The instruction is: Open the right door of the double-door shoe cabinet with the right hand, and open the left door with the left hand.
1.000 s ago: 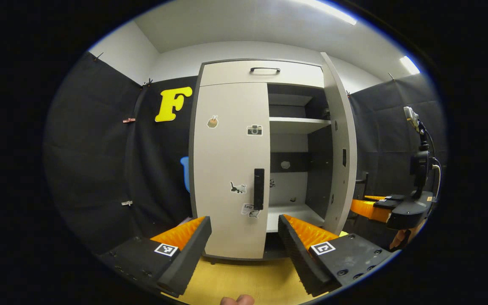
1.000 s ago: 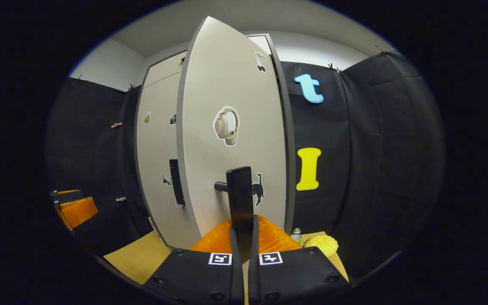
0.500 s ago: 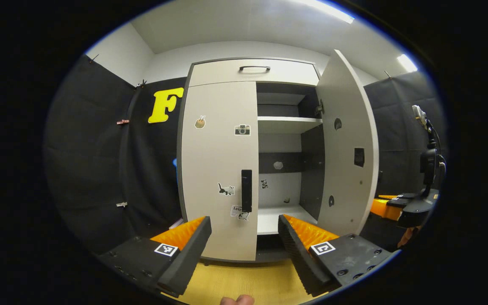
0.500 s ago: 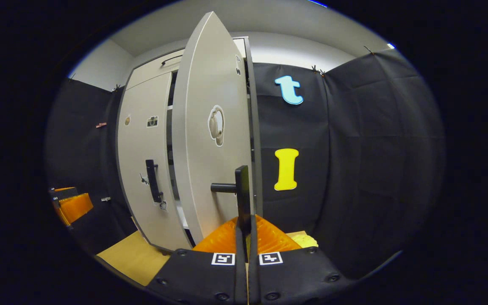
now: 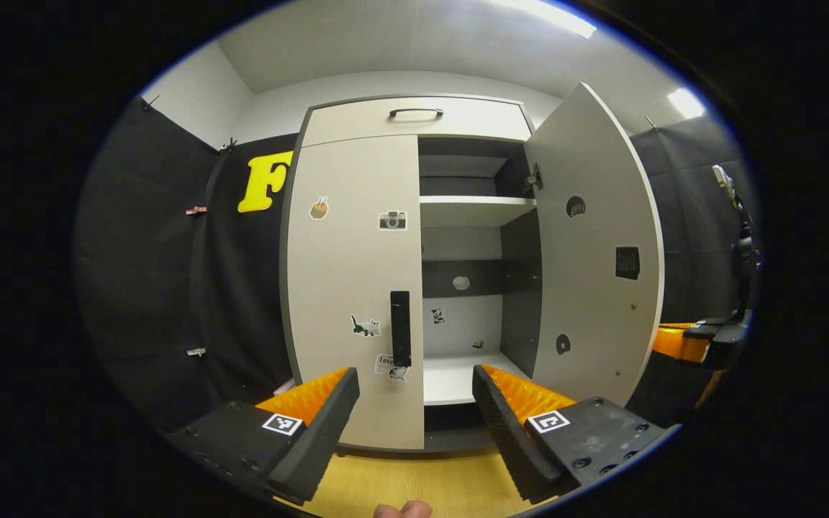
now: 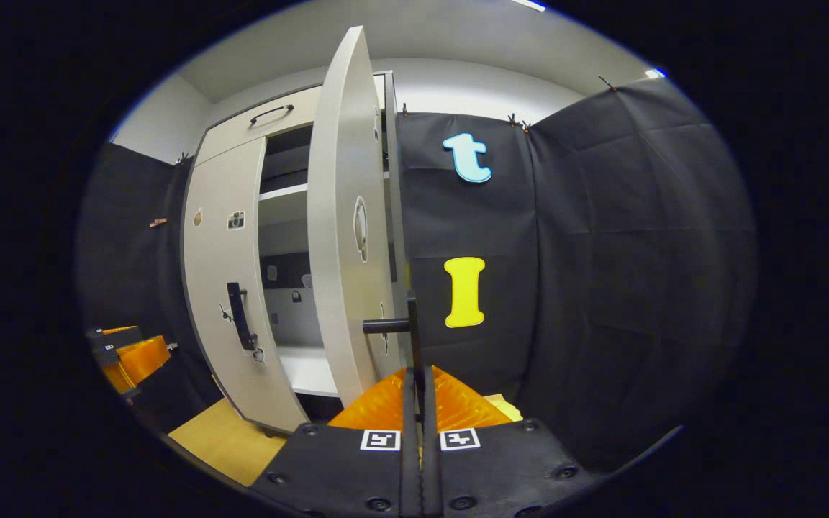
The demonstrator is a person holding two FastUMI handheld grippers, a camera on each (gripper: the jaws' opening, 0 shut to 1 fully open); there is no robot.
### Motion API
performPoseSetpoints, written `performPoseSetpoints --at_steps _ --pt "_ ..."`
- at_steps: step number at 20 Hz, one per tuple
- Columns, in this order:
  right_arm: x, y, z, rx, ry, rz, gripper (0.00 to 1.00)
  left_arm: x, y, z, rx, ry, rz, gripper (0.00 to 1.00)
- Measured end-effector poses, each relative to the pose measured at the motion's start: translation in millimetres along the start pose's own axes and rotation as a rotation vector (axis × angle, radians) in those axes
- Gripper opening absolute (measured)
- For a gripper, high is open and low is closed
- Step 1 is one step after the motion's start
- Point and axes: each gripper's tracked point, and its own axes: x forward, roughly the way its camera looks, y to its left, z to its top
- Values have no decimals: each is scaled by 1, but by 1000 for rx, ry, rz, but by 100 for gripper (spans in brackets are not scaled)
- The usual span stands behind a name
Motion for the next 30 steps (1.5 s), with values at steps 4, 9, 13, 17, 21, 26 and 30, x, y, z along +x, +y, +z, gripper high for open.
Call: performPoseSetpoints --at_steps 4,9,13,17,21,26,30 --pt "-15 -4 11 -12 -15 -19 6 23 -3 1 14 3 -10 98" --pt "-37 -27 21 39 -46 -50 24 63 -5 12 8 0 -32 98" --pt "-45 -49 18 66 -42 -88 41 100 3 19 22 -8 -8 98" --pt "-52 -65 15 32 -43 -127 88 136 15 10 28 8 32 98" --pt "-58 -69 18 -44 -59 -139 88 164 31 2 6 5 73 98" --pt "-56 -71 17 -33 -54 -138 88 193 29 -3 2 -1 43 98" --pt "-55 -74 16 -33 -49 -145 88 211 24 -12 2 14 22 75"
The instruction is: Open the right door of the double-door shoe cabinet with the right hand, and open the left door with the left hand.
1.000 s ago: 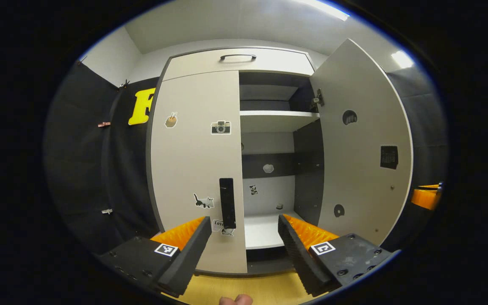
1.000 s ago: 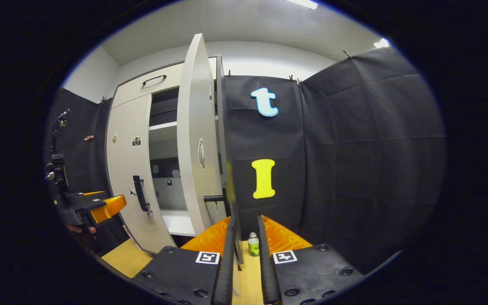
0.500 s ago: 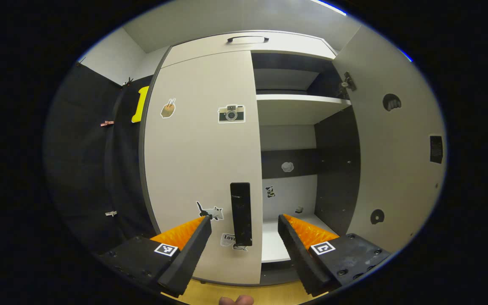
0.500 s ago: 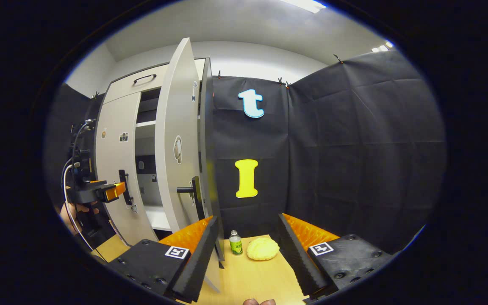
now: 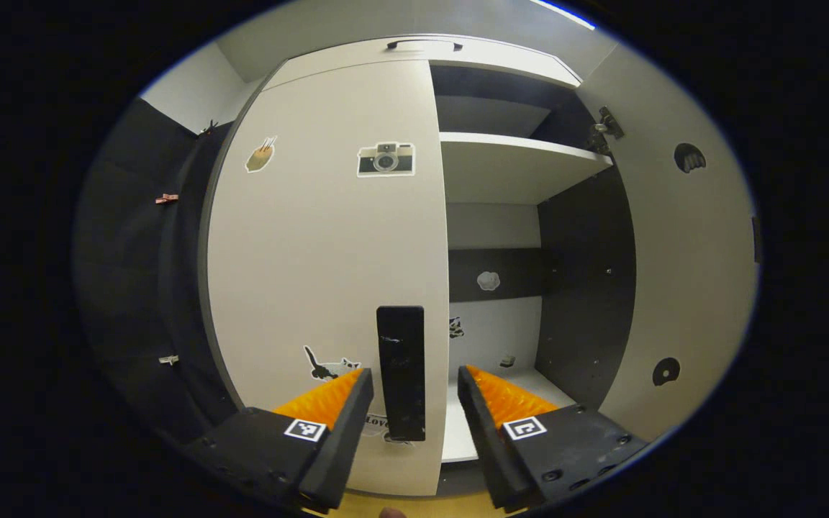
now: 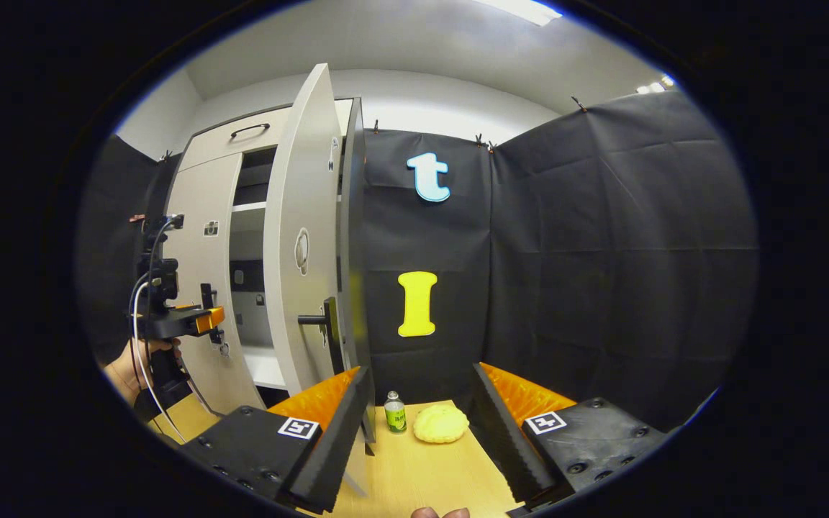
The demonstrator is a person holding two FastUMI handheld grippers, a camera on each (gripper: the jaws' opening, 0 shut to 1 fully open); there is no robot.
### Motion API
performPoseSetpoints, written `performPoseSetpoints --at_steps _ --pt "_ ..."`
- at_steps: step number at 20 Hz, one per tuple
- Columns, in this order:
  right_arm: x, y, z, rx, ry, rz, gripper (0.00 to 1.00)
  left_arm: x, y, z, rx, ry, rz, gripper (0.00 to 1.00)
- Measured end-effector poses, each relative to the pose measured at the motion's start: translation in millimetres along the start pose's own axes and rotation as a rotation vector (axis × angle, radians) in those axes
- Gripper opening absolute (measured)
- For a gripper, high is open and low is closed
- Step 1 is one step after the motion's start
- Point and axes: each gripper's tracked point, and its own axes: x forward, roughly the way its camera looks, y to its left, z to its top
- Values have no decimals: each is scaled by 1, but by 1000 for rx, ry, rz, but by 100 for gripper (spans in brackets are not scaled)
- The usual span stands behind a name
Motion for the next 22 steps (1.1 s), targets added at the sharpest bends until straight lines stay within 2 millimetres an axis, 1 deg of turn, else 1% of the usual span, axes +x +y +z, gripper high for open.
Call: performPoseSetpoints --at_steps 1,2,3,4,5,6,10,11,12,15,18,19,22 --pt "-1 -2 0 -1 -2 -4 89 6 2 -3 4 4 14 70" --pt "-1 -4 1 -2 -4 -9 88 10 3 -6 9 8 22 60" --pt "-2 -6 2 -3 -7 -15 89 15 3 -9 12 15 25 57" --pt "-1 -8 3 -3 -11 -20 89 19 6 -11 18 21 36 50" --pt "0 -9 4 -2 -11 -22 89 22 7 -13 19 27 44 47" --pt "2 -9 5 0 -11 -24 88 23 7 -12 10 19 46 38" --pt "2 -7 10 -2 -23 -28 88 25 7 -13 -12 13 43 35" --pt "1 -5 11 -3 -23 -24 88 27 7 -17 -25 19 44 35" --pt "0 -2 12 -1 -24 -20 89 25 6 -20 -35 22 44 38" --pt "-4 6 19 7 -39 -7 89 25 6 -22 -42 49 20 35" --pt "-12 13 23 -1 -48 5 88 25 6 -22 -51 62 11 24" --pt "-16 13 23 -3 -44 5 88 24 6 -21 -54 63 3 23" --pt "-18 13 25 8 -40 0 88 20 6 -23 -43 100 -34 19"
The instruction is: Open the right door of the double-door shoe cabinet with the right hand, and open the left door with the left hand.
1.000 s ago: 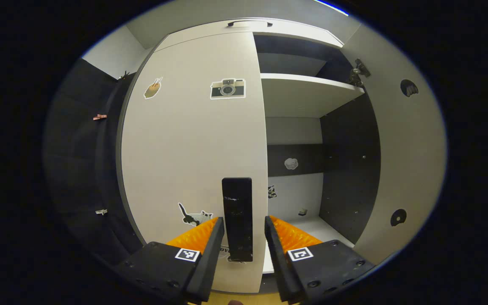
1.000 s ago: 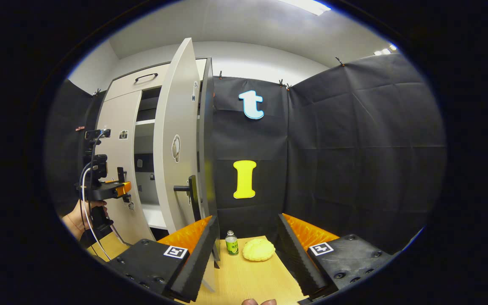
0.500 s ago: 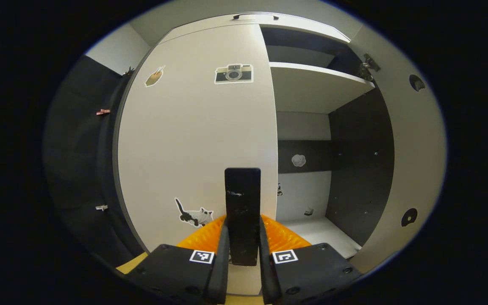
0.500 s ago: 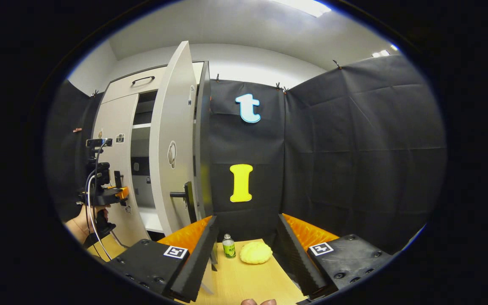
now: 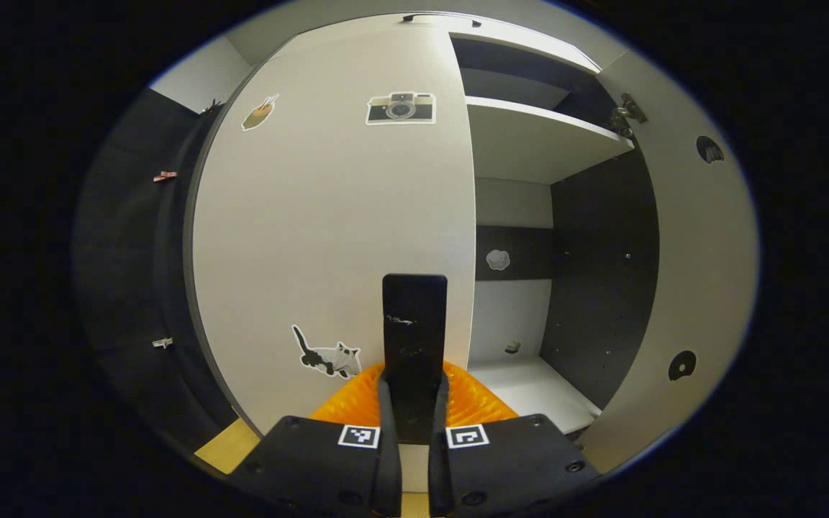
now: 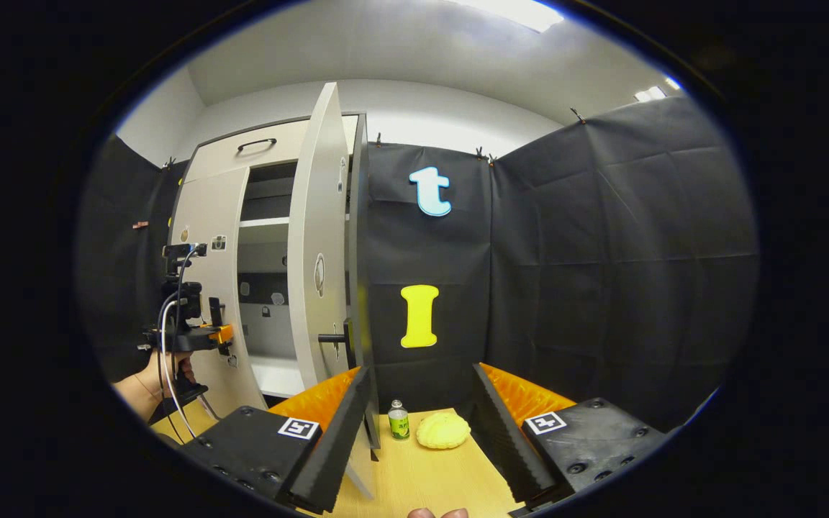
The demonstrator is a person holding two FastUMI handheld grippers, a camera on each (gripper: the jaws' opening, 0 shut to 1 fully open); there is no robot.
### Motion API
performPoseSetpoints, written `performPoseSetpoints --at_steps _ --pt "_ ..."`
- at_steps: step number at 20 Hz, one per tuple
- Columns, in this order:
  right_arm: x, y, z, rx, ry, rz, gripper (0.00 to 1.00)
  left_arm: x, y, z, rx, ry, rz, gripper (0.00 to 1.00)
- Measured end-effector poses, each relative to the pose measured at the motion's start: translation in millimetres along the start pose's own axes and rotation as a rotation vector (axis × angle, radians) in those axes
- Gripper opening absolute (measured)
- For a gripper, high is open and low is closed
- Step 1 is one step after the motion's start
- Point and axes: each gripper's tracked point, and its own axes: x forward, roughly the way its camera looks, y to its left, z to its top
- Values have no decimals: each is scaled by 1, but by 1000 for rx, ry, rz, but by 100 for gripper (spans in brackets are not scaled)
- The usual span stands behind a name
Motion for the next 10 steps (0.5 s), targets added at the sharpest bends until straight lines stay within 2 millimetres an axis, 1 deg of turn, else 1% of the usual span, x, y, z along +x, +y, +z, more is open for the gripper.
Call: performPoseSetpoints --at_steps 3,5,10 --pt "-2 5 0 33 6 6 88 -6 3 -2 -27 11 -46 18" --pt "-9 11 1 34 1 10 88 -5 5 -2 -25 12 -54 18" --pt "-20 31 8 19 -17 30 88 -10 9 -2 -49 8 -48 18"
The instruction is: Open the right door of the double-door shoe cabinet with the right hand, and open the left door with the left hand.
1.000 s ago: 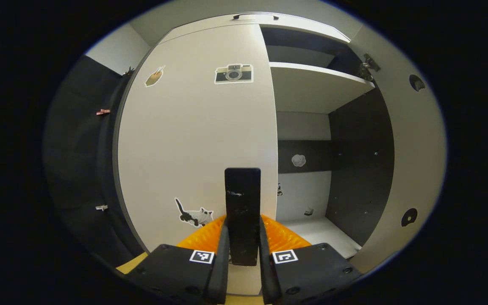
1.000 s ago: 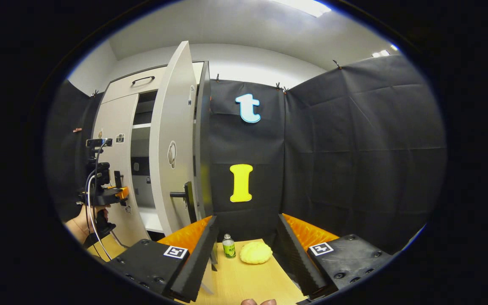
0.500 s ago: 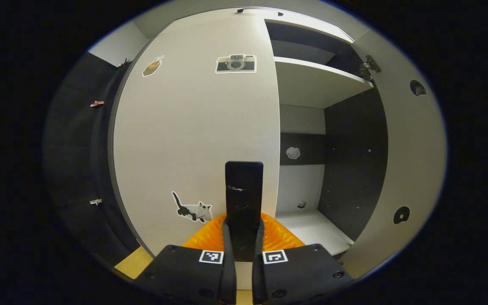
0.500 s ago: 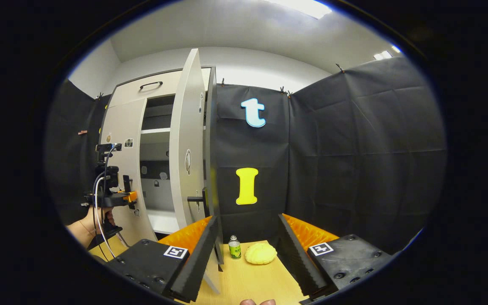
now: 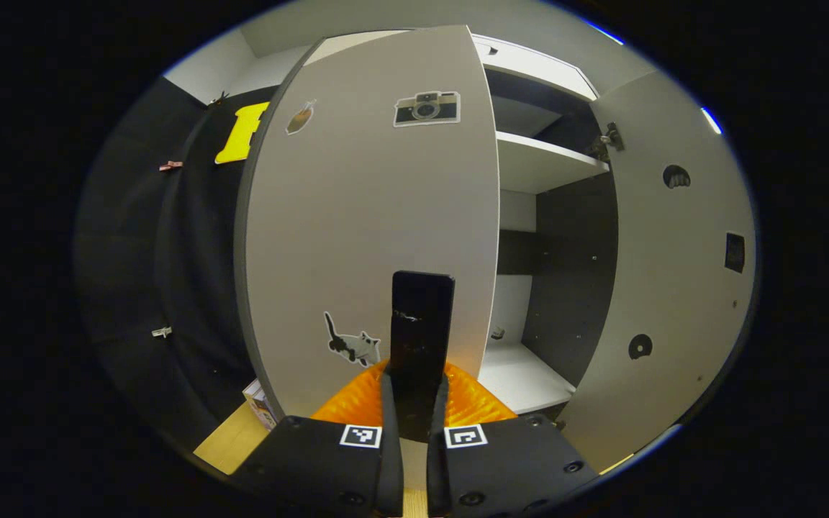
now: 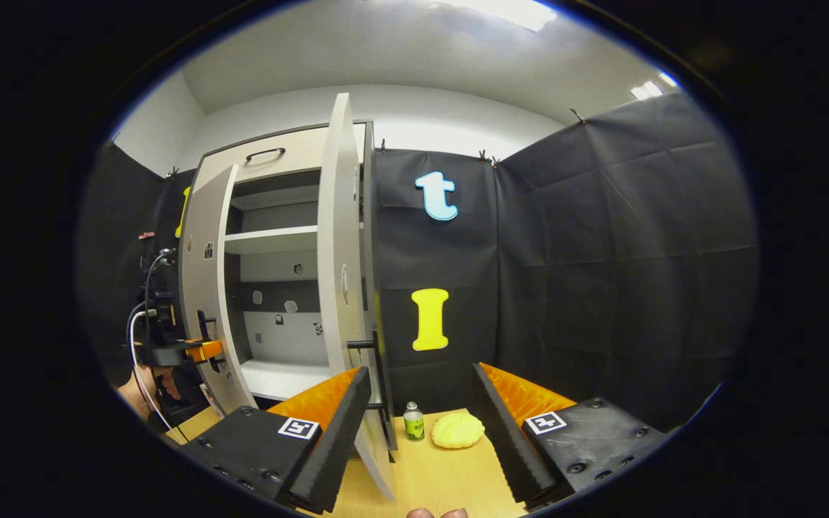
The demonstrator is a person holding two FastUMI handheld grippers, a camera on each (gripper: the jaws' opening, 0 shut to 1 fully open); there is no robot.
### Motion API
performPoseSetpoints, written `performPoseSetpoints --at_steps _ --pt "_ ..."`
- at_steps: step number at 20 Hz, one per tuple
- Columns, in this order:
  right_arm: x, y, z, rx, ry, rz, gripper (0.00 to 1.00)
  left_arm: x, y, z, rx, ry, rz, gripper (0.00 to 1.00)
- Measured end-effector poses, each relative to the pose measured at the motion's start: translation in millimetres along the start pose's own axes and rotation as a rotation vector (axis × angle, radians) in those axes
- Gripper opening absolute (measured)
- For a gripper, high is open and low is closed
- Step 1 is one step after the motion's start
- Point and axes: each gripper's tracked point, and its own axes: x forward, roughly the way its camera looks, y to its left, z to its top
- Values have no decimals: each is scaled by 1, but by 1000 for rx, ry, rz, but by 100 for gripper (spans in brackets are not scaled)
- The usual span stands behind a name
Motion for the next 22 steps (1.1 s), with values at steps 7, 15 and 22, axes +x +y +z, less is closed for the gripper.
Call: performPoseSetpoints --at_steps 7,15,22 --pt "-15 27 3 -16 -7 15 88 -8 8 -1 11 3 -14 18" --pt "-26 67 4 -18 -17 44 88 -13 18 0 -13 -15 -26 17" --pt "-30 91 -1 -19 -3 72 88 -20 25 1 -20 -15 -34 15"
